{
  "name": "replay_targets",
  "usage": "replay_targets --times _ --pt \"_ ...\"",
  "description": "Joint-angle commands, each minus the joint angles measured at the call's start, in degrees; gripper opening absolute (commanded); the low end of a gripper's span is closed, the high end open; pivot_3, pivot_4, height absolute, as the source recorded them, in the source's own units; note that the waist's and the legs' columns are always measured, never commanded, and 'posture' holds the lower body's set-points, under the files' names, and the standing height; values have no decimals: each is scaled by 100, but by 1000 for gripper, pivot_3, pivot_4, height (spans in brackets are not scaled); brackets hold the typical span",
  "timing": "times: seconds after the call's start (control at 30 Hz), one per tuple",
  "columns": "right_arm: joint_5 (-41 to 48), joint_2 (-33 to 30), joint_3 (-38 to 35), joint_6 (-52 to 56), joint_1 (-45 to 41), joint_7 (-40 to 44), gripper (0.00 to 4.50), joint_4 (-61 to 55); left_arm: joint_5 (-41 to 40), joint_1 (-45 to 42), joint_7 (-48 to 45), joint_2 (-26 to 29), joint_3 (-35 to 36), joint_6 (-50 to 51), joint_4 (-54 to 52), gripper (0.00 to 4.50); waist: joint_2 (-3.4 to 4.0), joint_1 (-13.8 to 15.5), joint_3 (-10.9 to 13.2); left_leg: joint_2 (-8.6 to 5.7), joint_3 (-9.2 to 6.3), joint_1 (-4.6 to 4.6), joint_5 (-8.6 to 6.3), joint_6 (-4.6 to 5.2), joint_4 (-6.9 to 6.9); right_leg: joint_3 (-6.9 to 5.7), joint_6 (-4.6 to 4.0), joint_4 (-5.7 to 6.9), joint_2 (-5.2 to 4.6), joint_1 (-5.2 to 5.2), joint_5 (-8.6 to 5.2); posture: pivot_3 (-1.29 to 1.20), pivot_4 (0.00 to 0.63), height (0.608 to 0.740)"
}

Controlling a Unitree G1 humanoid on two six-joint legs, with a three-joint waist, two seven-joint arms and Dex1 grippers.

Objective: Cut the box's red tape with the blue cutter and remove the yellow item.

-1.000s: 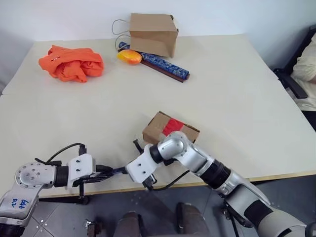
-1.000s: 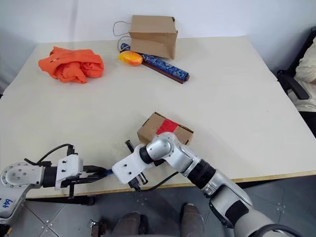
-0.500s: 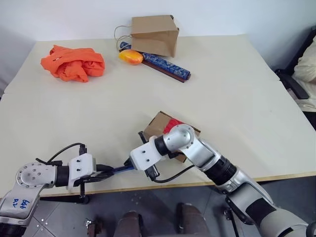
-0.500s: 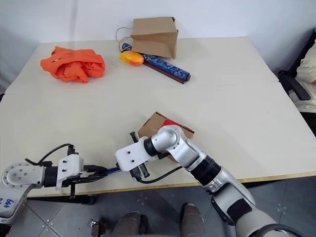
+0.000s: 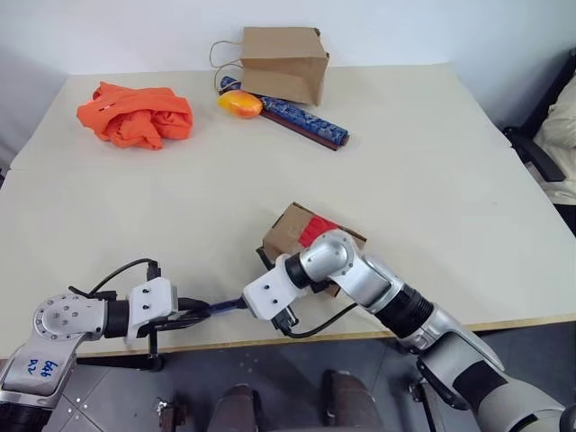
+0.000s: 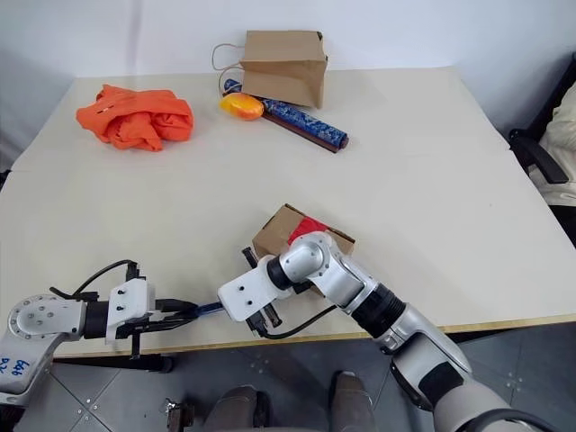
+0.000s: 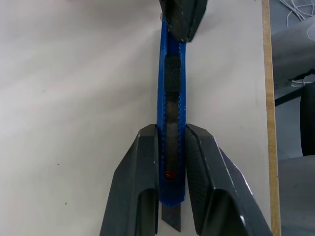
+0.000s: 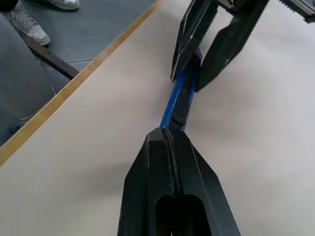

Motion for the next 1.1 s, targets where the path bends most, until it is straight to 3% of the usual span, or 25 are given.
replay_targets --times 0.03,0.27,0.47,0.83,1.1 --pt "-130 246 130 -86 -72 -165 29 228 61 79 49 -68 -172 87 -24 444 1 -1 0 0 0 0 0 0 0 0 -2 1 0 0 -1 0 150 740" --pt "-114 425 53 -142 -133 -248 29 359 28 87 80 -66 -175 131 -81 444 1 3 0 0 0 0 1 0 3 0 -4 3 0 0 -2 0 150 740" --pt "339 155 -259 245 -51 10 29 -394 8 128 60 -48 -167 131 -94 444 1 5 0 1 -1 -2 0 -1 4 0 -6 3 0 0 -3 0 150 740" --pt "-10 -228 -85 -119 83 -47 29 -31 15 59 35 -40 -203 141 -61 444 2 1 0 1 1 -1 0 -1 2 -1 -6 1 0 -1 -3 0 150 740" --pt "-103 189 81 -200 19 -237 29 312 10 34 14 -47 -209 133 -51 444 2 -3 0 1 2 1 0 -1 2 -1 -6 2 0 0 -3 0 150 740"
